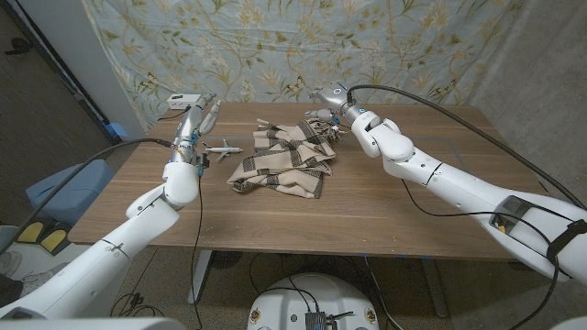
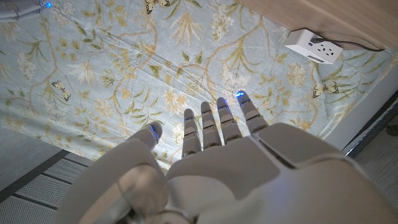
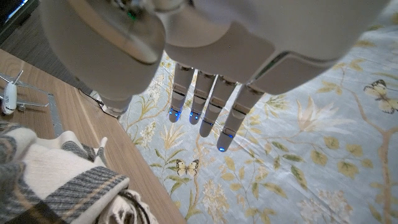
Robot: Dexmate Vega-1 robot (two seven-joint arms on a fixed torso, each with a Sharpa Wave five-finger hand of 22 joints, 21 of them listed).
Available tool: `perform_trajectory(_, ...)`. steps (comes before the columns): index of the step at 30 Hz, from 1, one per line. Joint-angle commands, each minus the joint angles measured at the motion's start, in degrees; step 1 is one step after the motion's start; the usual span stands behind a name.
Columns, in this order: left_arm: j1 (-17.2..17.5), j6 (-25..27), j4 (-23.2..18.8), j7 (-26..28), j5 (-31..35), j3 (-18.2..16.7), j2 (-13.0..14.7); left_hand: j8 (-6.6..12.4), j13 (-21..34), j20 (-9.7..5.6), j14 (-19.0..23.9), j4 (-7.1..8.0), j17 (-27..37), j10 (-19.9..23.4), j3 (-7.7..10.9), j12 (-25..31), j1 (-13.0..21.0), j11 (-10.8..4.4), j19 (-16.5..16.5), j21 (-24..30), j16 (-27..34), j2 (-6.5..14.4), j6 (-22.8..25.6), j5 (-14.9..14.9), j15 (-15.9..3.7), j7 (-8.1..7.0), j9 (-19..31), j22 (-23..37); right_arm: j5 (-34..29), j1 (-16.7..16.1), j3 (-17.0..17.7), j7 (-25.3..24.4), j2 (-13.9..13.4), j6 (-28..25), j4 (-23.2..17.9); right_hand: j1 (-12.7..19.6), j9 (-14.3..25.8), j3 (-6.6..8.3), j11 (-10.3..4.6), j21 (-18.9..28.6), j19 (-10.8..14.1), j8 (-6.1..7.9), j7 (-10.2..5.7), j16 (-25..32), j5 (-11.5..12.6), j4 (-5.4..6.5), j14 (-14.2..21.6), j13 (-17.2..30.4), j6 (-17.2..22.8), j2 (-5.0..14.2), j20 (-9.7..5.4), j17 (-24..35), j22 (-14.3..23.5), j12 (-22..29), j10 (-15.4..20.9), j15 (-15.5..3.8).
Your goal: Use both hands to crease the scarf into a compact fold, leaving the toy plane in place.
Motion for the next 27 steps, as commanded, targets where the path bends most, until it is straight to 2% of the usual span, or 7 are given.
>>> perform_trajectory(1, 0.56, -0.88, -0.08, -2.55, -2.37, -0.21, 0.12, -0.19, 0.12, 0.10, 0.42, -0.02, 0.25, 0.41, 0.31, -0.07, -0.67, 0.29, 0.03, 0.19, -0.20, 0.22, 0.48, -0.04, 0.20, 0.07, 0.07, 0.27, 6.52, -2.87, 1.42, 11.71, -3.89, -3.65, -4.97, 5.47, 0.19, 2.57, -0.13, -1.01, -0.91, 0.09, -0.05, -0.54, -0.13, -3.76, -1.32, 0.04, 0.71, 0.98, 0.15, -0.47, 0.25, 0.29, 0.48, -3.28)
perform_trajectory(5, 0.52, -0.52, -0.34, -2.84, -2.16, 0.10, 0.25, -0.24, 0.13, 0.10, 0.30, -0.03, 0.26, 0.26, 0.40, -0.19, -0.83, 0.21, -0.01, 0.19, -0.33, 0.26, 0.48, -0.04, 0.23, 0.16, 0.08, 0.27, 6.75, -3.61, 1.59, 13.74, -4.40, -5.42, -5.18, 5.90, 0.20, 2.94, -0.07, -1.36, -1.18, 0.17, 0.00, -0.55, -0.45, -4.20, -1.51, 0.05, 1.27, 1.05, 0.05, -0.52, 0.24, 0.54, 1.20, -3.40)
perform_trajectory(8, 0.53, -0.12, -0.66, -2.76, -1.84, 0.31, 0.25, -0.28, 0.13, 0.10, 0.26, -0.04, 0.26, 0.28, 0.47, -0.22, -0.93, 0.22, -0.03, 0.19, -0.40, 0.30, 0.47, -0.03, 0.14, 0.17, 0.08, 0.27, 8.53, -4.33, 2.50, 14.97, -4.36, -6.82, -5.42, 2.55, 0.30, 2.01, 0.86, -1.95, -1.27, 1.02, 0.94, 0.10, -1.59, -2.38, -1.22, 0.26, 4.47, 1.22, 0.18, -0.02, 0.28, 1.24, 3.12, -3.13)
perform_trajectory(12, 0.44, 0.19, -0.93, -2.84, -1.59, 0.54, 0.28, -0.34, 0.13, 0.09, 0.22, -0.05, 0.26, 0.30, 0.63, -0.27, -1.06, 0.36, -0.04, 0.20, -0.49, 0.43, 0.43, -0.02, 0.11, 0.17, 0.09, 0.27, 11.24, -4.21, 3.00, 18.25, -4.18, -8.25, -5.49, -6.14, 0.58, -0.70, 2.34, -3.88, -3.61, 1.59, 2.31, 0.80, -3.40, 2.69, -1.65, 0.98, 8.19, 1.55, 1.40, 0.92, 0.36, 1.54, 3.85, -1.64)
perform_trajectory(14, 0.40, 0.33, -1.07, -2.97, -1.53, 0.63, 0.33, -0.36, 0.13, 0.09, 0.19, -0.07, 0.26, 0.23, 0.74, -0.33, -1.11, 0.11, -0.03, 0.21, -0.54, 0.50, 0.44, 0.00, 0.11, 0.20, 0.09, 0.27, 12.35, -4.07, 3.04, 19.02, -4.13, -8.48, -5.34, -8.33, 0.60, -1.40, 2.92, -4.54, -4.41, 1.92, 2.92, 0.69, -3.59, 3.92, -2.36, 1.19, 9.85, 1.49, 1.74, 1.10, 0.37, 1.60, 3.93, -0.75)
perform_trajectory(18, 0.39, 0.31, -1.18, -2.89, -1.43, 0.69, 0.29, -0.37, 0.14, 0.08, 0.16, -0.09, 0.26, 0.21, 0.92, -0.39, -1.19, 0.35, -0.03, 0.22, -0.61, 0.61, 0.50, 0.01, -0.03, 0.26, 0.09, 0.27, 14.86, -3.14, 2.77, 21.71, -4.04, -8.47, -4.90, -10.86, 0.60, -2.34, 3.98, -5.84, -6.68, 1.89, 3.43, 0.06, -3.67, 5.18, -4.37, 1.42, 10.88, 1.18, 2.11, 1.27, 0.39, 1.20, 2.81, -0.12)
perform_trajectory(27, 0.69, 0.75, -1.75, -2.83, -1.35, 0.53, 0.39, -0.39, 0.14, 0.08, 0.21, -0.14, 0.25, 0.02, 1.26, -0.56, -1.33, 0.49, 0.01, 0.25, -0.71, 0.74, 0.64, 0.04, -0.07, 0.45, 0.10, 0.27, 22.87, -2.16, 3.31, 22.76, -3.13, -6.05, -2.98, -12.87, 0.54, -2.98, 4.73, -6.98, -8.47, 2.60, 3.88, -0.47, -3.55, 5.95, -5.93, 1.59, 13.98, 1.11, 2.47, 1.29, 0.49, 0.93, 1.89, 0.89)
